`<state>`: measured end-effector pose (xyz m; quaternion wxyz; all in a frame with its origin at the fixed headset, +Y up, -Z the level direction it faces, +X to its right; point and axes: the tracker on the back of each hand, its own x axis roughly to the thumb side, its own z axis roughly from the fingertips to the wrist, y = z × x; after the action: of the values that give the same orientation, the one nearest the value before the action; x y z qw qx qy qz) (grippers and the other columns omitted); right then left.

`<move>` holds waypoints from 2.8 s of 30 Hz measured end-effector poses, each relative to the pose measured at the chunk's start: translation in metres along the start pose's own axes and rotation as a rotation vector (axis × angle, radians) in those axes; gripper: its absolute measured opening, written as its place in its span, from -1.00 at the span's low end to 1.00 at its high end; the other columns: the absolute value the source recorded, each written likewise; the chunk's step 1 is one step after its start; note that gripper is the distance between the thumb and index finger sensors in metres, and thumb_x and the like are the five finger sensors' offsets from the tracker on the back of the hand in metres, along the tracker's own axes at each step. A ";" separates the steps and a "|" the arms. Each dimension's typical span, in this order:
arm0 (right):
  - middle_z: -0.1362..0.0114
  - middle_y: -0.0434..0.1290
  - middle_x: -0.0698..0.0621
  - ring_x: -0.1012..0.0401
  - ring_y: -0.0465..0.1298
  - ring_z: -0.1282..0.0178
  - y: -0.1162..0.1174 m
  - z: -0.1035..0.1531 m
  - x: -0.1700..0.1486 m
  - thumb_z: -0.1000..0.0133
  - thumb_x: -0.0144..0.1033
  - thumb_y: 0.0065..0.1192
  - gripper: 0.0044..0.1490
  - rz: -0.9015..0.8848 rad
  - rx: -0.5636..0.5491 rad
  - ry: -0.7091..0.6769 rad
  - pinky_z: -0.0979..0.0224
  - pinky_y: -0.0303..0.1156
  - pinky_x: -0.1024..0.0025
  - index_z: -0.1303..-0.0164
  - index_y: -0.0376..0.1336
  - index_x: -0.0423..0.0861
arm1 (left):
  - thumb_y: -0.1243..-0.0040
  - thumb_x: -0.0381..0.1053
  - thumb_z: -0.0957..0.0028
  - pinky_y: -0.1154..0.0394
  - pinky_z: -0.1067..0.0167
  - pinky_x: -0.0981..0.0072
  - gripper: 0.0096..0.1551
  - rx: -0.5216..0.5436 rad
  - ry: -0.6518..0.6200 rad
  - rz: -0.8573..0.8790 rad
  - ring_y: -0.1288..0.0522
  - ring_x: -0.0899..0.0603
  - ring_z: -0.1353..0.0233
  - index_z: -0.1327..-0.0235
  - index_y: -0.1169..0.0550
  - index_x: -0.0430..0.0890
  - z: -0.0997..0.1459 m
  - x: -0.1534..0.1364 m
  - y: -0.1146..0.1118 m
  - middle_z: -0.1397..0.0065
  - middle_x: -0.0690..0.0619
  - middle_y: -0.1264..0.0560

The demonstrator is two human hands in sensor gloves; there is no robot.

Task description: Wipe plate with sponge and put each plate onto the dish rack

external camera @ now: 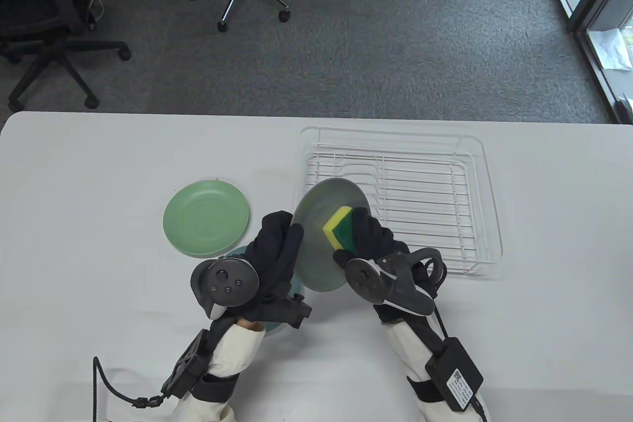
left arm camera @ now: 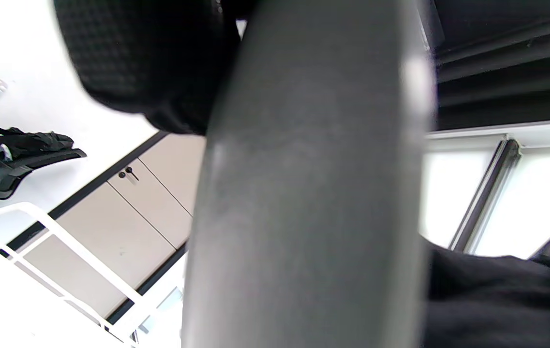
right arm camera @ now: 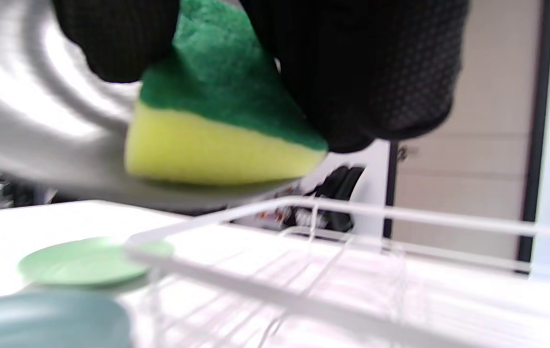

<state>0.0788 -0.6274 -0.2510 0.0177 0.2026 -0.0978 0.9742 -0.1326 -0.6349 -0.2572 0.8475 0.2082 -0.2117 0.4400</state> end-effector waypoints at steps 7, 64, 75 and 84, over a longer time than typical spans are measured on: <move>-0.40 0.40 -0.41 -0.13 0.56 -0.16 -0.008 0.005 0.027 -0.16 0.03 0.19 0.09 -0.085 0.098 -0.172 -0.17 0.58 0.13 -0.59 0.00 -0.51 | 0.21 0.06 -0.36 -0.72 0.20 0.32 -0.46 0.021 0.037 0.005 -0.71 -0.17 0.04 -0.24 -0.31 -0.38 0.000 -0.008 0.001 -0.20 -0.31 -0.55; -0.37 0.44 -0.36 -0.09 0.59 -0.15 0.002 0.008 -0.017 -0.15 0.07 0.16 0.08 0.073 -0.378 0.164 -0.14 0.59 0.15 -0.59 0.04 -0.48 | 0.18 0.09 -0.34 -0.72 0.22 0.28 -0.43 -0.083 -0.078 0.016 -0.71 -0.20 0.06 -0.24 -0.36 -0.38 0.009 0.023 -0.018 -0.18 -0.33 -0.56; -0.37 0.45 -0.36 -0.10 0.59 -0.15 -0.008 0.016 -0.043 -0.15 0.08 0.16 0.08 0.021 -0.432 0.300 -0.15 0.59 0.14 -0.60 0.05 -0.48 | 0.19 0.08 -0.35 -0.72 0.21 0.30 -0.42 0.002 0.014 0.107 -0.71 -0.19 0.06 -0.26 -0.33 -0.39 0.006 0.011 -0.001 -0.18 -0.32 -0.56; -0.40 0.43 -0.39 -0.12 0.58 -0.18 -0.022 0.023 -0.053 -0.18 0.05 0.15 0.07 -0.262 -0.402 0.281 -0.17 0.58 0.12 -0.62 0.04 -0.49 | 0.23 0.02 -0.37 -0.73 0.15 0.29 -0.30 0.137 0.219 0.332 -0.69 -0.20 0.00 -0.38 -0.18 -0.58 0.004 -0.021 0.024 -0.22 -0.37 -0.50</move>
<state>0.1376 -0.6099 -0.2475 0.1966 0.0688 -0.2589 0.9432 -0.1646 -0.6386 -0.2615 0.7651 0.1785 -0.1191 0.6071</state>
